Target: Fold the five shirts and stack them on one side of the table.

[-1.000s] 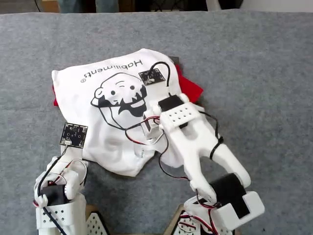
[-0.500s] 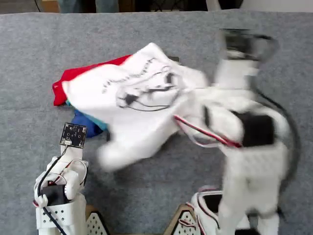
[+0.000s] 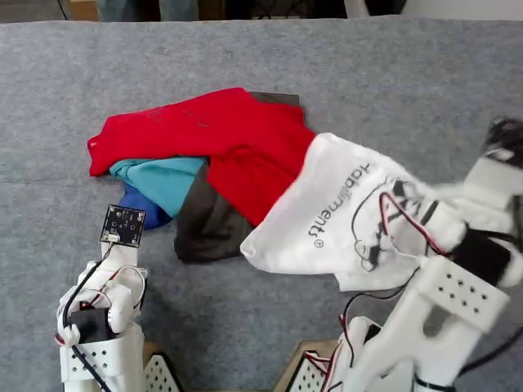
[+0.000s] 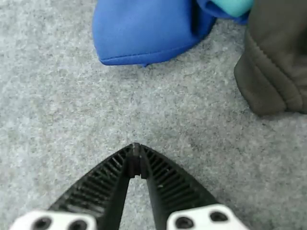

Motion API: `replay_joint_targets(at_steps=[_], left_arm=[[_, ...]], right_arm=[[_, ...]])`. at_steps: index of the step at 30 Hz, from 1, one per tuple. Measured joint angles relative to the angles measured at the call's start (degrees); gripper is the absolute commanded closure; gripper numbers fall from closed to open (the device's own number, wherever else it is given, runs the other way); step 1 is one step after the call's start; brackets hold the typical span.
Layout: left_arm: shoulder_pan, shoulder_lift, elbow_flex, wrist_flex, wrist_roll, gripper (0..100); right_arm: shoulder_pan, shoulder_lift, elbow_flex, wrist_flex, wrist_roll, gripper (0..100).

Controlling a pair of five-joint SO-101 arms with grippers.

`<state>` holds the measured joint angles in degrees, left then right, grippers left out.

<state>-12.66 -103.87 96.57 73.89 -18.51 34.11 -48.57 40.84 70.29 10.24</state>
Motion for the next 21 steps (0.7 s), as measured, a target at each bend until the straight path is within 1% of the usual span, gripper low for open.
replay_joint_targets(at_steps=[3,6,8,10,13,16,19,21], left_arm=[[0.44,0.00,0.00,0.00,0.00,97],[2.55,0.00,0.00,-1.23,0.09,97],[3.08,0.00,0.00,-4.92,0.09,97],[2.99,0.00,0.00,-10.11,0.09,97],[0.97,0.09,-5.10,-16.00,0.09,97],[2.46,0.09,-11.87,-20.57,-0.97,97],[5.54,1.85,-16.44,-21.36,-6.59,97],[6.51,5.54,-18.99,-19.25,-10.46,97]], right_arm=[[0.26,0.00,13.71,-10.99,3.08,98.4],[0.26,0.00,24.79,-23.30,5.98,98.4],[0.26,0.00,30.51,-31.03,6.42,98.4],[0.26,0.00,34.55,-36.13,6.68,98.4],[0.26,0.00,38.07,-36.84,6.68,98.4],[0.26,-0.09,40.44,-34.90,6.68,98.4],[0.35,-0.09,40.44,-34.64,6.68,98.4],[-0.53,-0.09,40.44,-34.64,6.68,98.4]])
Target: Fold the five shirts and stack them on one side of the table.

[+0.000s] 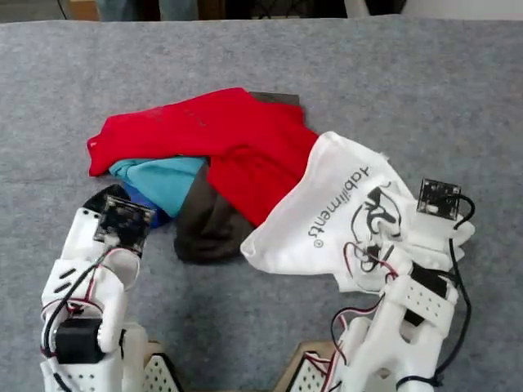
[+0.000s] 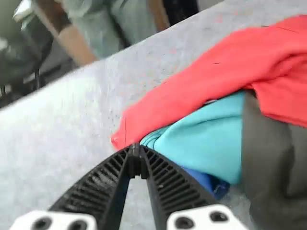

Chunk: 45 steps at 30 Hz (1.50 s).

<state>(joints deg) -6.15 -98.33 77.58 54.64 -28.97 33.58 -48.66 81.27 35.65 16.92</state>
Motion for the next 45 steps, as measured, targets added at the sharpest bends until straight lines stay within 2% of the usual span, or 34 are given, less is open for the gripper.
replay_joint_targets(at_steps=[5,9,13,19,25,29,32,37,40,43,45], left_arm=[[0.53,17.41,-8.88,6.24,-0.97,97],[1.85,36.57,-21.71,8.70,3.96,97],[7.03,56.62,-35.96,15.56,7.03,97],[12.75,81.58,-55.03,17.58,8.18,97],[13.10,97.49,-68.31,17.58,13.27,76],[13.19,103.12,-72.44,17.58,21.63,64],[13.19,105.14,-74.37,17.58,27.16,60],[13.10,112.44,-78.33,17.58,29.36,60],[12.75,118.77,-81.67,17.58,30.07,64],[11.34,125.27,-86.24,17.76,31.74,74],[10.29,129.58,-89.05,17.76,32.00,85]], right_arm=[[-4.31,-0.09,1.14,0.09,0.35,98.4],[-4.66,-0.09,1.32,0.09,0.35,98.4],[-4.66,-0.26,1.58,0.09,0.35,98.4],[-4.84,-0.44,1.58,0.09,0.35,98.4],[-4.84,-0.44,1.58,0.09,0.35,98.4],[-4.84,-0.44,1.58,0.09,0.35,98.4],[-4.84,-0.44,1.58,0.09,0.35,98.4],[-4.84,-0.44,1.58,0.09,0.35,98.4],[-4.84,-0.44,1.58,0.00,0.35,98.4],[-4.84,-0.44,1.58,0.00,0.35,98.4],[-4.84,-0.44,1.58,0.00,0.35,98.4]])
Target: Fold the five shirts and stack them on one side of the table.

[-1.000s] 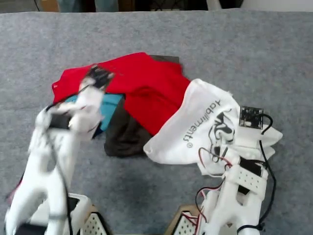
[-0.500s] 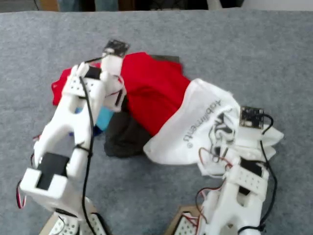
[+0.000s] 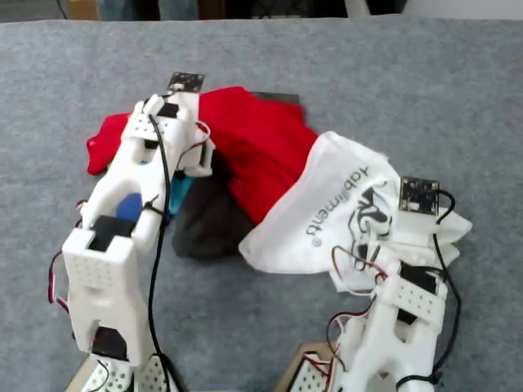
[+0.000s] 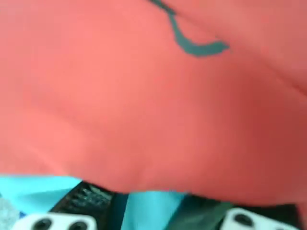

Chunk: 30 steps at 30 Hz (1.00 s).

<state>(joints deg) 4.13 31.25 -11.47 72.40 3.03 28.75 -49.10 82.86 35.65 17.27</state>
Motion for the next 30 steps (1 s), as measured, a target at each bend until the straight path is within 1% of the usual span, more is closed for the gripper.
replay_joint_targets(at_steps=[2,4,7,10,15,20,26,28,30], left_arm=[[-1.05,3.34,-2.90,0.18,0.00,98],[-2.29,5.45,-5.80,1.23,0.09,94],[-3.78,6.42,-9.23,5.45,0.09,98],[-6.77,7.12,-12.48,10.37,-0.88,97],[-17.93,8.26,-19.96,18.99,-7.56,97],[-31.82,8.88,-30.86,26.02,-13.10,97],[-47.56,9.32,-45.01,27.78,-15.03,97],[-51.43,9.32,-48.62,27.87,-15.03,97],[-53.89,8.53,-49.67,27.87,-15.03,97]], right_arm=[[0.00,0.00,0.00,0.00,0.00,98.4],[0.00,0.00,0.00,0.00,0.00,98.4],[0.00,0.00,0.00,0.00,0.00,98.4],[0.00,0.00,0.00,0.00,0.00,98.4],[0.00,0.00,0.00,0.00,0.00,98.4],[0.00,0.00,0.00,0.00,0.00,98.4],[0.00,0.00,0.00,0.00,0.00,98.4],[0.00,0.00,0.00,0.00,0.00,98.4],[0.00,0.00,0.00,0.00,0.00,98.4]])
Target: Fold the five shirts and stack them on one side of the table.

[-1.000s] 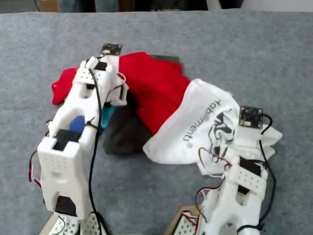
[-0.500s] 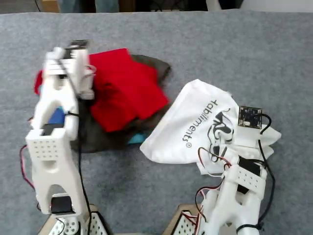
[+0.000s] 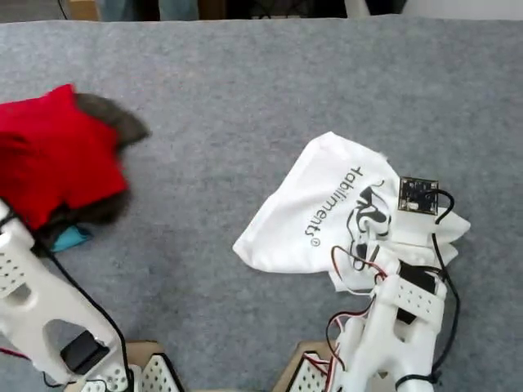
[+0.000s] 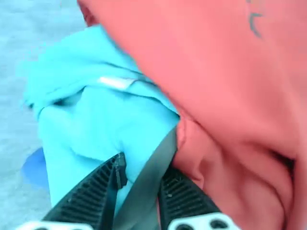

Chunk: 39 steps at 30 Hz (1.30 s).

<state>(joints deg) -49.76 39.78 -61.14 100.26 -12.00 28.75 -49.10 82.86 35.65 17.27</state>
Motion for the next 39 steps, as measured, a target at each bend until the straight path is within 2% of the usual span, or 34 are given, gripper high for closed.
replay_joint_targets(at_steps=[3,8,10,14,18,23,26,29,35,39], left_arm=[[-0.53,-2.64,1.32,0.26,0.00,94],[3.78,-11.87,11.69,0.26,0.00,64],[6.51,-17.49,17.67,0.26,0.00,57],[13.19,-29.71,28.92,0.26,0.00,61],[22.42,-42.11,34.02,0.26,0.09,63],[42.46,-51.78,38.33,0.35,4.92,67],[56.00,-50.11,45.01,-3.08,5.63,70],[64.79,-43.87,53.01,-8.26,5.80,71],[71.38,-28.13,58.46,-12.57,7.47,71],[72.09,-17.76,58.64,-12.92,7.47,71]], right_arm=[[0.00,0.00,0.00,0.00,0.00,98.4],[-0.18,0.00,0.00,0.00,0.00,98.4],[-0.18,0.00,0.00,0.00,0.00,98.4],[-0.18,0.00,0.00,0.00,0.00,98.4],[-0.18,0.00,0.00,0.00,0.00,98.4],[-0.18,0.00,0.00,0.00,0.00,98.4],[-0.18,0.00,0.00,0.00,0.00,98.4],[-0.18,0.00,0.00,0.00,0.00,98.4],[-0.18,0.00,0.00,0.00,0.00,98.4],[-0.18,0.00,0.00,0.00,0.00,98.4]])
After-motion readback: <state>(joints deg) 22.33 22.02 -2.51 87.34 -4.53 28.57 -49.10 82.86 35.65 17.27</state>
